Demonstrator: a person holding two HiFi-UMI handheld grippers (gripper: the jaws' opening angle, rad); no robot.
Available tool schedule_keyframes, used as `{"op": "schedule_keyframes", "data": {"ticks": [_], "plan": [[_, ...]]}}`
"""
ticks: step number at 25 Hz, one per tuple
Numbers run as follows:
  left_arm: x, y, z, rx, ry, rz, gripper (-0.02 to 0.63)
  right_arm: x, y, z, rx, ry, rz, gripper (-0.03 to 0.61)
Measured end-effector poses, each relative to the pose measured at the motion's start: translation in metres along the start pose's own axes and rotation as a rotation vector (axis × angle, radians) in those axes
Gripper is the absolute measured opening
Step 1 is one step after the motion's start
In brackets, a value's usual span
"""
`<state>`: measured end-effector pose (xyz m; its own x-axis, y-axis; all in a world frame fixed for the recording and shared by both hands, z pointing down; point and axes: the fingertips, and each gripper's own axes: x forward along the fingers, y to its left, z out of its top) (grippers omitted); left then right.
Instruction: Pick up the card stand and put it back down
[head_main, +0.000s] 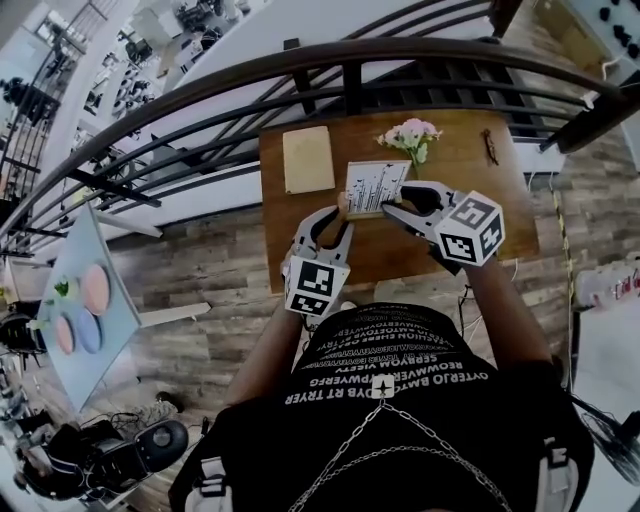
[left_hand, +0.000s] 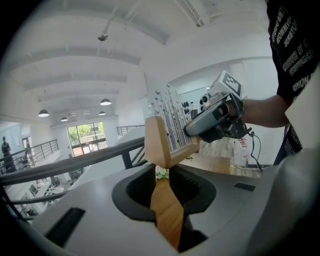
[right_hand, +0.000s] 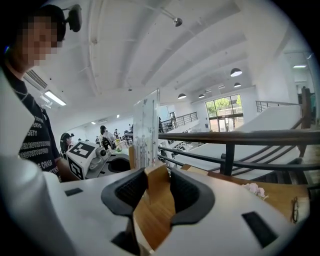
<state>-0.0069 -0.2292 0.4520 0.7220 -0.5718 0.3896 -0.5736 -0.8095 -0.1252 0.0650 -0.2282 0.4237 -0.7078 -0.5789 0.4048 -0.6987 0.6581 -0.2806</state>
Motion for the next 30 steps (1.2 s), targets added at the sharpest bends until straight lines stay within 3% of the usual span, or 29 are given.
{"op": "schedule_keyframes", "data": {"ticks": [9, 18, 30], "plan": [[-0.009, 0.013, 0.04, 0.066, -0.053, 0.019, 0.103, -0.012, 0.004, 0.043, -0.043, -0.007, 0.001, 0.161], [-0.013, 0.024, 0.071, 0.077, -0.071, 0.062, 0.103, -0.021, 0.005, 0.073, -0.065, -0.019, 0.001, 0.161], [-0.002, 0.011, 0.07, 0.05, -0.073, 0.07, 0.103, -0.032, -0.004, 0.065, -0.066, -0.031, 0.004, 0.161]]}}
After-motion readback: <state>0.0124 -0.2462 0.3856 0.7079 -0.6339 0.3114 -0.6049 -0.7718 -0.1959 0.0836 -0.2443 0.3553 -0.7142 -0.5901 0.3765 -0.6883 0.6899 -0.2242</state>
